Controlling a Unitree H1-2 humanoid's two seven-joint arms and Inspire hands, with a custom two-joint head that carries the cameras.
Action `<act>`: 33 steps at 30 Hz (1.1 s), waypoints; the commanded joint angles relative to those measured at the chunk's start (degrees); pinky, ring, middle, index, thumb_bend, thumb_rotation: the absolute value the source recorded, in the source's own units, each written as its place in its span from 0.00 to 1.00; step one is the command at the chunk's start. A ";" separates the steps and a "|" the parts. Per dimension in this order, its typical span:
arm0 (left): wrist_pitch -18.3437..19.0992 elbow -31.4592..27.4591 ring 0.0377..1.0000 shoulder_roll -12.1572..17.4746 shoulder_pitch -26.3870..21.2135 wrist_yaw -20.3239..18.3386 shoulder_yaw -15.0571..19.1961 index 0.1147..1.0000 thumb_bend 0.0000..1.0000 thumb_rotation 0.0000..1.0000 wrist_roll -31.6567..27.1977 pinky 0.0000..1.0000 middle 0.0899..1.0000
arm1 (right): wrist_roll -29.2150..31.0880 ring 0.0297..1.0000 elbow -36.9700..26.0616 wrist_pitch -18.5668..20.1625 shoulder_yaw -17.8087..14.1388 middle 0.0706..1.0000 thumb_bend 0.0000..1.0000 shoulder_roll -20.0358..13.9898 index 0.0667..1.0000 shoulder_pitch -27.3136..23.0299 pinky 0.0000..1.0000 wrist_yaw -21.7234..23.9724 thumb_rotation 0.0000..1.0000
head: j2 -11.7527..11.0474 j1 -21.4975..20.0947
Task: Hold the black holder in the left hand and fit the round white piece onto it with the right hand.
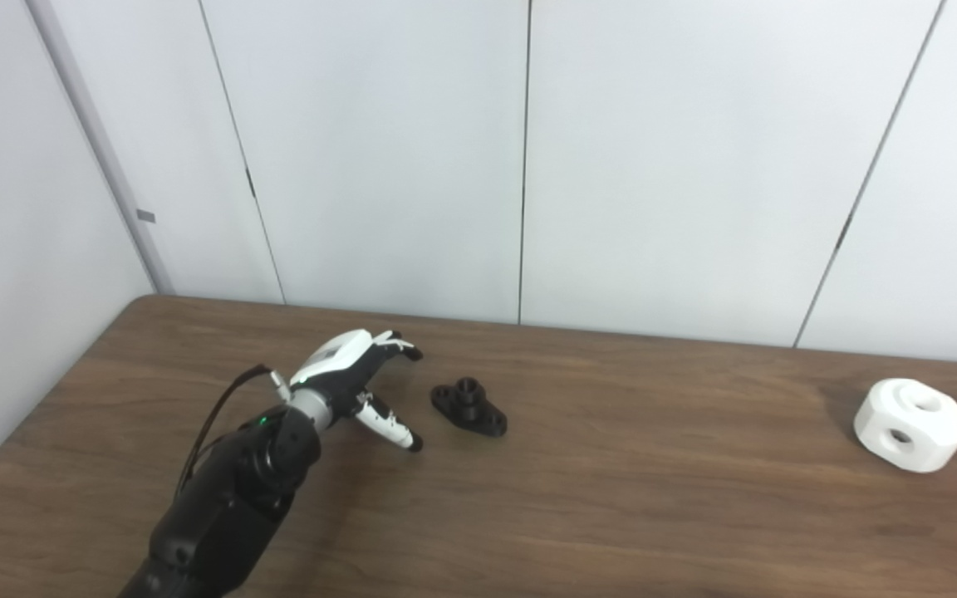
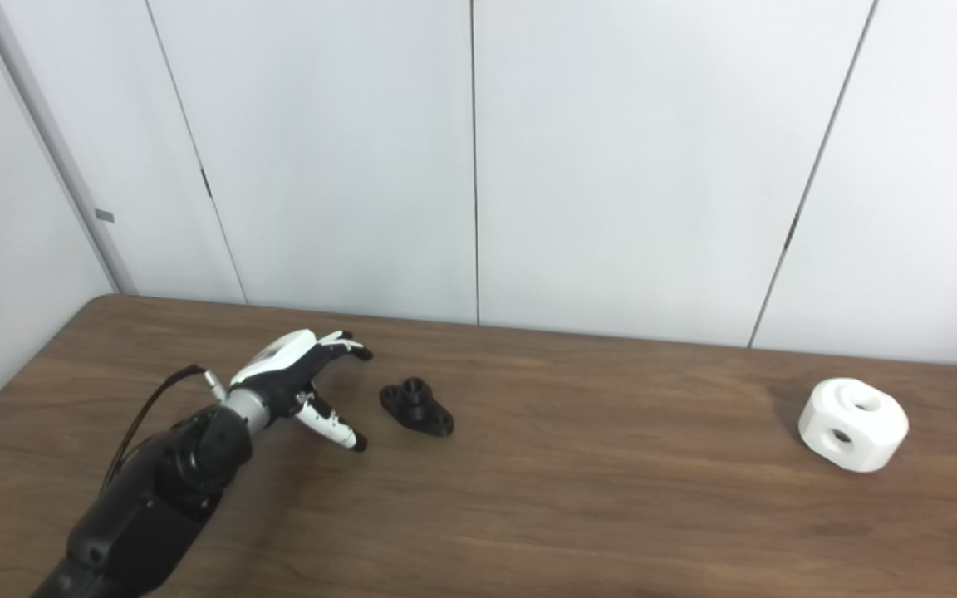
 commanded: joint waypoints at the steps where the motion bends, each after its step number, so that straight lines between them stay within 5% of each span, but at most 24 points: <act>1: -1.26 2.64 0.99 0.00 -0.61 -1.57 -1.73 0.82 0.96 0.07 -0.47 0.99 1.00 | -0.40 0.70 -0.49 -1.87 1.03 0.68 0.36 2.90 0.68 0.06 0.56 -0.50 0.65 | 0.01 -0.13; 26: -10.43 12.82 1.00 -2.74 -5.15 0.36 -5.05 0.78 0.95 0.05 -2.84 0.96 0.99 | -1.83 0.65 -1.03 -4.41 2.70 0.67 0.34 3.31 0.67 4.18 0.51 -1.01 0.65 | 1.40 -3.10; 33: -9.76 12.48 1.00 -3.21 -5.41 0.06 -5.74 0.79 0.95 0.06 -2.83 1.00 1.00 | -2.34 0.65 -1.34 -4.75 3.06 0.67 0.32 3.64 0.67 4.95 0.50 -0.95 0.65 | 1.73 -3.53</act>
